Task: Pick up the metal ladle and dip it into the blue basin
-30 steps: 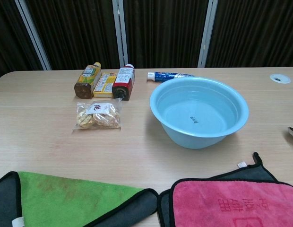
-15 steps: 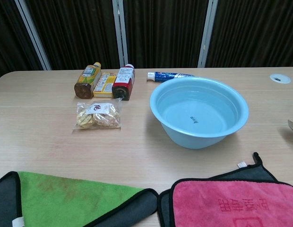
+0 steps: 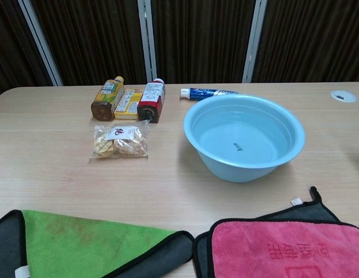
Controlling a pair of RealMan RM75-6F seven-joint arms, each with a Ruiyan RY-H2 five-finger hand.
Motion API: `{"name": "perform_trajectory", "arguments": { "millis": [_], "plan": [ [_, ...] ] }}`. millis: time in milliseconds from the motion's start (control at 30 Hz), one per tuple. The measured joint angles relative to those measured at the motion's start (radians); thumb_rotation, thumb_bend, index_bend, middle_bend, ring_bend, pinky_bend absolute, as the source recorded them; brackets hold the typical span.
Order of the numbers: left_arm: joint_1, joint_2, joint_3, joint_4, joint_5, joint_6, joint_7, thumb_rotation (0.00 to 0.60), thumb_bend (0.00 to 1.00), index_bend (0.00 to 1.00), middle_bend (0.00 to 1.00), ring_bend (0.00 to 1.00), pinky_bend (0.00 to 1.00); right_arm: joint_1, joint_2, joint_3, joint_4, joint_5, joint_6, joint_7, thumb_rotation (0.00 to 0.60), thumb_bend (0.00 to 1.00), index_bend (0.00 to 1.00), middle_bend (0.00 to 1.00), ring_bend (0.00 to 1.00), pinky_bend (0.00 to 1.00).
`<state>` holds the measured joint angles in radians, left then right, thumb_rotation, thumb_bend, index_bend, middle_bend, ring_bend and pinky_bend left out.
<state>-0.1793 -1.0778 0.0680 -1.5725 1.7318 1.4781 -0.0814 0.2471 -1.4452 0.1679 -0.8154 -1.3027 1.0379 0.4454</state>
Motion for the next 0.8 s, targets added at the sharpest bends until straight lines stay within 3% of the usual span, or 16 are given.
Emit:
{"name": "perform_trajectory", "arguments": {
  "millis": [367, 800],
  "plan": [
    [-0.005, -0.006, 0.000, -0.005, 0.001, -0.009, 0.013, 0.600, 0.63, 0.00, 0.00, 0.00, 0.00, -0.019, 0.052, 0.012, -0.063, -0.008, 0.094, -0.044, 0.600, 0.44, 0.63, 0.03, 0.00, 0.00],
    [-0.006, -0.005, 0.003, -0.006, 0.007, -0.007, 0.013, 0.600, 0.64, 0.00, 0.00, 0.00, 0.00, -0.069, 0.111, 0.012, -0.269, -0.085, 0.355, -0.211, 0.600, 0.43, 0.63, 0.03, 0.00, 0.01]
  ]
}}
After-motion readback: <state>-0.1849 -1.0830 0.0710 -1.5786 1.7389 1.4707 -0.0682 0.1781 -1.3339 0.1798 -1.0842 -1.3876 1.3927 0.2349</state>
